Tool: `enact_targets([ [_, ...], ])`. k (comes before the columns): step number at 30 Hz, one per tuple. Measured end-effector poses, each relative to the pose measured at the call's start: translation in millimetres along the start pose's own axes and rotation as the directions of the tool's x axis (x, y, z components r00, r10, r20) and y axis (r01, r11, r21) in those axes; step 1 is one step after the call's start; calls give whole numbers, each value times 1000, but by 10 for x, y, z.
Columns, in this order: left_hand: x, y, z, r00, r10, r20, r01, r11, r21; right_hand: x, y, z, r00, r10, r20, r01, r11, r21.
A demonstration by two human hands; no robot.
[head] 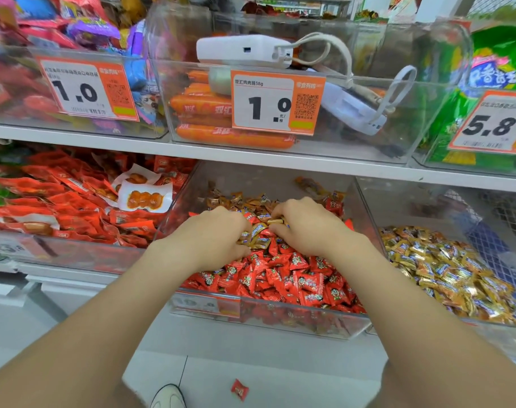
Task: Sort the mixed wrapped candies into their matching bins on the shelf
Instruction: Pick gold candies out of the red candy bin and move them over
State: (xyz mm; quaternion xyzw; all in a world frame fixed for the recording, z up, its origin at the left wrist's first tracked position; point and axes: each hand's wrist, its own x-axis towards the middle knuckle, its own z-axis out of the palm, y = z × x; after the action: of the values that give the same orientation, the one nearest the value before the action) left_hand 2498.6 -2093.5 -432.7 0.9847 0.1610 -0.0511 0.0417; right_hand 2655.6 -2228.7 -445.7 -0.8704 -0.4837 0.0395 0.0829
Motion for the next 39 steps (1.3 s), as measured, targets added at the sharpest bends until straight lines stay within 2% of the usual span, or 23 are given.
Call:
enact_targets([
  [5, -24, -85, -26, 997, 19, -73, -31, 987, -158, -78, 70, -77, 997, 4, -75, 5, 993, 118],
  [8, -38, -99, -46, 999, 4, -37, -12, 979, -202, -196, 105, -161, 990, -7, -138, 34, 981, 189],
  [11, -42, -36, -18, 999, -23, 30, 26, 991, -129, -375, 138, -226, 984, -6, -178, 48, 972, 232],
  [13, -19, 8, 23, 999, -44, 11, 44, 999, -23, -518, 171, -256, 982, 18, -190, 37, 958, 283],
  [15, 6, 28, 37, 999, -45, -18, 45, 999, 1, -646, 203, -290, 979, 17, -205, 49, 948, 313],
  [19, -17, -22, -4, 997, -34, -70, 18, 975, -223, -807, 285, -340, 964, 5, -267, 90, 935, 342],
  [22, -115, -11, -99, 984, -72, -162, -13, 881, -472, -911, 310, -418, 955, 51, -292, 86, 895, 438],
  [23, -150, 27, -133, 975, -110, -194, -33, 789, -613, -938, 330, -447, 961, 77, -266, 77, 848, 525],
  [24, -192, 86, -175, 969, -147, -199, -56, 653, -755, -963, 370, -474, 972, 104, -211, 61, 754, 654],
  [25, -225, 148, -210, 967, -169, -190, -77, 519, -851, -986, 428, -506, 983, 118, -140, 36, 621, 783],
  [26, -266, 227, -249, 969, -171, -180, -90, 436, -895, -1021, 497, -554, 990, 126, -70, -1, 495, 869],
  [27, -298, 315, -272, 971, -160, -178, -100, 406, -908, -1060, 603, -595, 990, 137, -14, -44, 415, 909],
  [29, -337, 498, -286, 972, -131, -193, -127, 395, -910, -1168, 862, -654, 980, 186, 66, -128, 349, 928],
  [30, -343, 594, -288, 971, -130, -199, -135, 388, -912, -1222, 1038, -648, 965, 249, 82, -169, 352, 921],
  [31, -339, 693, -280, 970, -130, -204, -142, 375, -916, -1280, 1213, -622, 942, 331, 63, -202, 407, 891],
  [33, -326, 927, -261, 971, -111, -210, -159, 355, -921, -1391, 1599, -492, 874, 479, -87, -292, 659, 693],
  [34, -310, 1063, -246, 971, -90, -221, -175, 361, -916, -1449, 1783, -417, 854, 493, -167, -344, 775, 529],
  [35, -289, 1217, -231, 968, -67, -241, -199, 381, -903, -1508, 1926, -354, 868, 464, -174, -373, 843, 387],
  [36, -268, 1381, -216, 962, -44, -270, -230, 408, -884, -1566, 2041, -316, 897, 423, -130, -369, 877, 310],
  [38, -208, 1726, -179, 940, 17, -341, -308, 474, -825, -1683, 2225, -281, 936, 349, -33, -313, 874, 370],
  [39, -165, 1893, -164, 927, 53, -371, -342, 523, -781, -1752, 2273, -293, 949, 315, -28, -274, 861, 429],
])
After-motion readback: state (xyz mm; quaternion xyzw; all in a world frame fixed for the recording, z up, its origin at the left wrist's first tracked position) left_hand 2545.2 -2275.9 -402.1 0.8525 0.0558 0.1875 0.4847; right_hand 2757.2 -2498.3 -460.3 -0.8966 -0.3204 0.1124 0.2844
